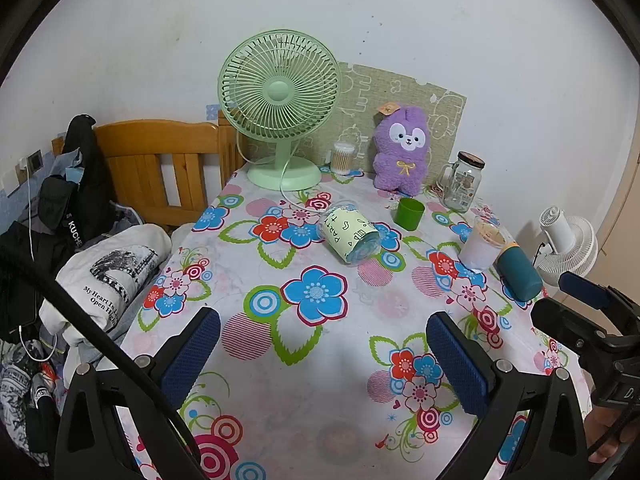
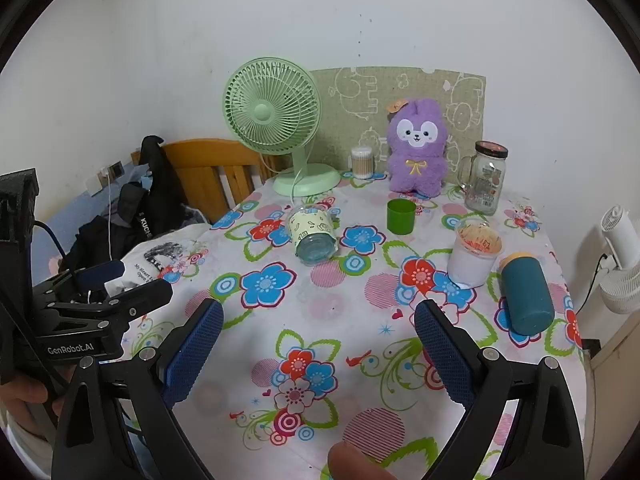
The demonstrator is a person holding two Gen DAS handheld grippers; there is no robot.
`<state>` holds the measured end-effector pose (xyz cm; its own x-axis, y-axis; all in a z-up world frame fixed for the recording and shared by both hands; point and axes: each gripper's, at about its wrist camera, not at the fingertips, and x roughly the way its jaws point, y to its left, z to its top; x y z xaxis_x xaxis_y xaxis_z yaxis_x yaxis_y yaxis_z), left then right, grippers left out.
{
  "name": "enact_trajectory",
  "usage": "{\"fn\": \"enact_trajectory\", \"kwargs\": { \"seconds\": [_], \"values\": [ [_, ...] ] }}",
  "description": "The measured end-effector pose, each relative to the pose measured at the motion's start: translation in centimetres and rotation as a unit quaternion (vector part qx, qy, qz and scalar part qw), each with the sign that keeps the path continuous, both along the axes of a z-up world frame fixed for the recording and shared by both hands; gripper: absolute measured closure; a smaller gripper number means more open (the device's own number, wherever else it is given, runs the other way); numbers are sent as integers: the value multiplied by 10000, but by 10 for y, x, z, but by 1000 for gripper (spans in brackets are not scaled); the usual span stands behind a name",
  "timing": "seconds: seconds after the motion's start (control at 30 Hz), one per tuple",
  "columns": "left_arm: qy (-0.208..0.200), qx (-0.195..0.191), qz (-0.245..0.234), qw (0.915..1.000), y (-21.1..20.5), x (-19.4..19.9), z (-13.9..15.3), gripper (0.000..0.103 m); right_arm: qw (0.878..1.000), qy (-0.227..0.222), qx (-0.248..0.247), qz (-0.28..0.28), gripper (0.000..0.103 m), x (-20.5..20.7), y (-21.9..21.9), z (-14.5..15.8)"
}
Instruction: Flip cup upside down
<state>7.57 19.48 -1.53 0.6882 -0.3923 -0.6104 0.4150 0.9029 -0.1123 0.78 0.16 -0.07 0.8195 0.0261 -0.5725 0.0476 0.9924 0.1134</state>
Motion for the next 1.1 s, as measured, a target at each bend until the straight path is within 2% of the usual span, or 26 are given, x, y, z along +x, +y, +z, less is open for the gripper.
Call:
{"fn": "enact_trajectory", "kwargs": {
  "seconds": [0.7,1.1],
  "values": [
    [22,1,10,10000,-1,5,-1,0,10000,73,46,49,5,5,0,-8],
    [105,65,54,9999,1,16,-15,0,9994,311,111,120,5,21,2,-14]
  ]
}}
